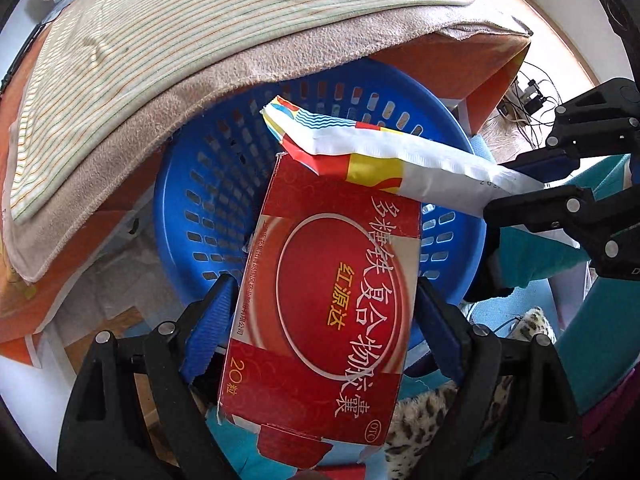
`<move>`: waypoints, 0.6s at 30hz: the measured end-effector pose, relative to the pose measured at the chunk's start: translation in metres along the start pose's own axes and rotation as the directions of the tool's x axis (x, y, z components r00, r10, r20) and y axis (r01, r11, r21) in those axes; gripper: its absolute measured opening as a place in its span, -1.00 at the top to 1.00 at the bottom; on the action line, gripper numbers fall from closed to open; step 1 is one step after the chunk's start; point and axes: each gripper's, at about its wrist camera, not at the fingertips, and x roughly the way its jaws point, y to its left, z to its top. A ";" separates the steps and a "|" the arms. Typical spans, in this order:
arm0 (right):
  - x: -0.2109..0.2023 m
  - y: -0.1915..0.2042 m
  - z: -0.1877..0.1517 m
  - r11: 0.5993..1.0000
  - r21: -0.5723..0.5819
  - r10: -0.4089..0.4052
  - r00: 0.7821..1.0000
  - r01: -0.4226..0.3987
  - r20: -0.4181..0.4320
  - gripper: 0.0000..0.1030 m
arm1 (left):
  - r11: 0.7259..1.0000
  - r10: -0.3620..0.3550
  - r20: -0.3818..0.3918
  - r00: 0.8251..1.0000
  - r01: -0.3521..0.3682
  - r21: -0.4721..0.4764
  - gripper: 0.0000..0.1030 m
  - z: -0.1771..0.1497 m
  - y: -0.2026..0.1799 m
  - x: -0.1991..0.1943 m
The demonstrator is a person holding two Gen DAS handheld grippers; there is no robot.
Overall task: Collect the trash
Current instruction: 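Open the left tool to drop the box while the right tool drops the bag into the basket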
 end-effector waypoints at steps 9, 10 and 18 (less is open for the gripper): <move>0.012 -0.007 0.009 0.999 0.037 -0.002 1.000 0.003 -0.026 0.71 | 1.000 -0.005 0.000 1.000 0.005 -0.024 -0.74 0.006 0.007 0.005; 0.012 -0.008 0.010 0.999 0.042 -0.003 1.000 0.004 -0.026 0.71 | 1.000 -0.006 0.001 1.000 0.006 -0.028 -0.74 0.007 0.008 0.005; 0.013 -0.014 0.012 0.997 0.071 -0.022 0.999 0.023 -0.024 0.45 | 0.999 -0.008 0.013 1.000 0.009 -0.036 -0.74 0.008 0.011 0.000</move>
